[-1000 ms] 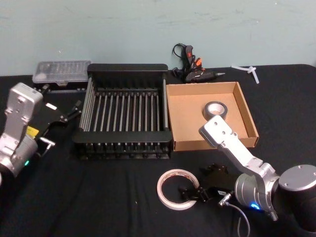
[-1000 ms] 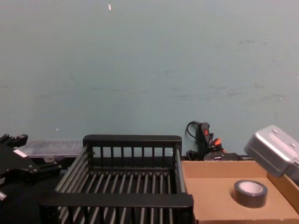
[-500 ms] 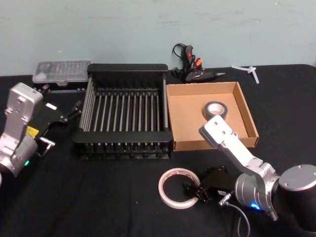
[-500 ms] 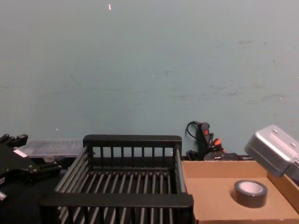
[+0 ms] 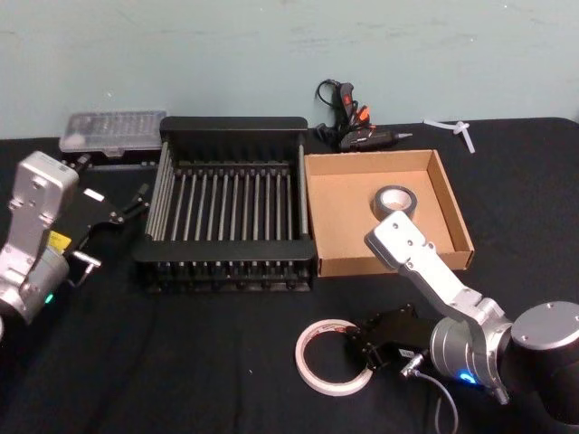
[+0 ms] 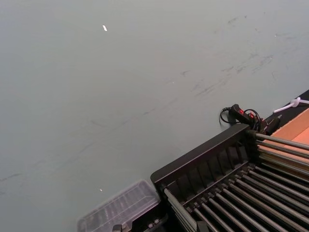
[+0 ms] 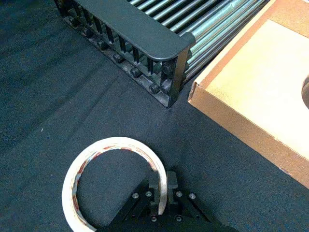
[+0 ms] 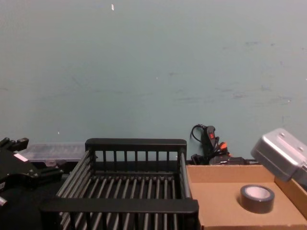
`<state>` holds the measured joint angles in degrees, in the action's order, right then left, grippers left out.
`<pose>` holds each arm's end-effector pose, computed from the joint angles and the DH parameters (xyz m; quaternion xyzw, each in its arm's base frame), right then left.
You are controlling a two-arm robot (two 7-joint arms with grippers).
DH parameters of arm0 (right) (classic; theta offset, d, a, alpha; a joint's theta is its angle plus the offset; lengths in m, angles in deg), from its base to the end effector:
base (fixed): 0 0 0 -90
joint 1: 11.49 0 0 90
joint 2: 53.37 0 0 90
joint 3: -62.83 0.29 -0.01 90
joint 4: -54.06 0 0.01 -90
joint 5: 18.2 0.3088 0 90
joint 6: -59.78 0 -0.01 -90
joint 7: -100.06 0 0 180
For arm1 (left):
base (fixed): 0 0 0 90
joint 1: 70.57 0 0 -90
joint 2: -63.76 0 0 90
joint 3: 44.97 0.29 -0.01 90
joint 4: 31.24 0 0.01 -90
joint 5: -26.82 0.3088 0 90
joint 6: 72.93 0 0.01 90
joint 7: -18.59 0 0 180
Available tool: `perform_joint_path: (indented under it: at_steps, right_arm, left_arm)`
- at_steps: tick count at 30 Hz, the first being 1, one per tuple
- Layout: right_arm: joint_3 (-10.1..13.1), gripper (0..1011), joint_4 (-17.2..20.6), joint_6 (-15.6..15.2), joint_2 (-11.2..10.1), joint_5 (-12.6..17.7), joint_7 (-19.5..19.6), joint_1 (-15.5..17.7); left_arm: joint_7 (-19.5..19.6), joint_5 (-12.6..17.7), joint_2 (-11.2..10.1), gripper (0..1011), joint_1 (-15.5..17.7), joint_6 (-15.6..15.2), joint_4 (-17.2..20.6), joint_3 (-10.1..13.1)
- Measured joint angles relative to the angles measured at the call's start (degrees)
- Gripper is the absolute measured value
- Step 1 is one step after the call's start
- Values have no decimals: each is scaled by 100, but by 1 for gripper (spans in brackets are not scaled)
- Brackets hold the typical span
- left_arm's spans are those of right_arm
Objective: Pick up the white tape and place it into the black box , Pick up the silver tape and place it into the brown box.
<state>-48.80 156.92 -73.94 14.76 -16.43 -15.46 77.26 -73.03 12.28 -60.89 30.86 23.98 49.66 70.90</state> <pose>0.3048 0.0223 -0.2568 -0.3351 0.1252 -0.3813 0.8524 0.3581 0.0827 -0.3023 0.1416 -0.1325 0.5799 0.7913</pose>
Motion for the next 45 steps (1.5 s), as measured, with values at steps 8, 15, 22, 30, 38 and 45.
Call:
perform_joint_path:
  at_steps: [8, 15, 22, 30, 38, 45]
  right_arm:
    - [0, 95, 0, 0, 0, 0, 0, 0]
    - [58, 95, 17, 57, 12, 74, -42, 31]
    - [104, 95, 82, 184, -17, 171, -72, 32]
    - [207, 96, 268, 407, -96, 343, -74, 7]
    - [308, 95, 489, 569, -162, 470, 14, -2]
    - [398, 95, 662, 706, -210, 570, 128, -37]
  left_arm:
    - [0, 0, 0, 1001, 0, 0, 0, 0]
    - [0, 0, 0, 1001, 0, 0, 0, 0]
    - [0, 0, 0, 1001, 0, 0, 0, 0]
    - [0, 0, 0, 1001, 0, 0, 0, 0]
    - [0, 0, 0, 1001, 0, 0, 0, 0]
    - [0, 0, 0, 1001, 0, 0, 0, 0]
